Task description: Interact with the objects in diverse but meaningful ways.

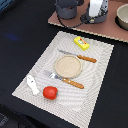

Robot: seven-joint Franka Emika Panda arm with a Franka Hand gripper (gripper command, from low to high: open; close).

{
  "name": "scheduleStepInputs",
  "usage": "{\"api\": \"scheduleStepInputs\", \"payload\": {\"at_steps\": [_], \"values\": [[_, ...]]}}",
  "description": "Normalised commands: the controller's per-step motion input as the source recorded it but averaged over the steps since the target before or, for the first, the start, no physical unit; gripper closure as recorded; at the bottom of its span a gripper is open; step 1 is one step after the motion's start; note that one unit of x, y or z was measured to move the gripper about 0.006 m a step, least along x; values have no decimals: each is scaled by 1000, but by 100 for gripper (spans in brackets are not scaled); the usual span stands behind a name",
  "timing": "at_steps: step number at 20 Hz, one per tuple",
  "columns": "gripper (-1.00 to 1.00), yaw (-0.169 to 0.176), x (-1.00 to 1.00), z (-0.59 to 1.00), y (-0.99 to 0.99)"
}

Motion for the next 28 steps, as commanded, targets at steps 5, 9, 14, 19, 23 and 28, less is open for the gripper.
{"api": "scheduleStepInputs", "payload": {"at_steps": [5,9,14,19,23,28], "values": [[100,-33,9,-96,4],[100,-31,3,-86,4],[100,-29,0,-94,0],[100,-30,0,-98,0],[100,2,-114,3,37],[100,101,-437,262,187]]}}
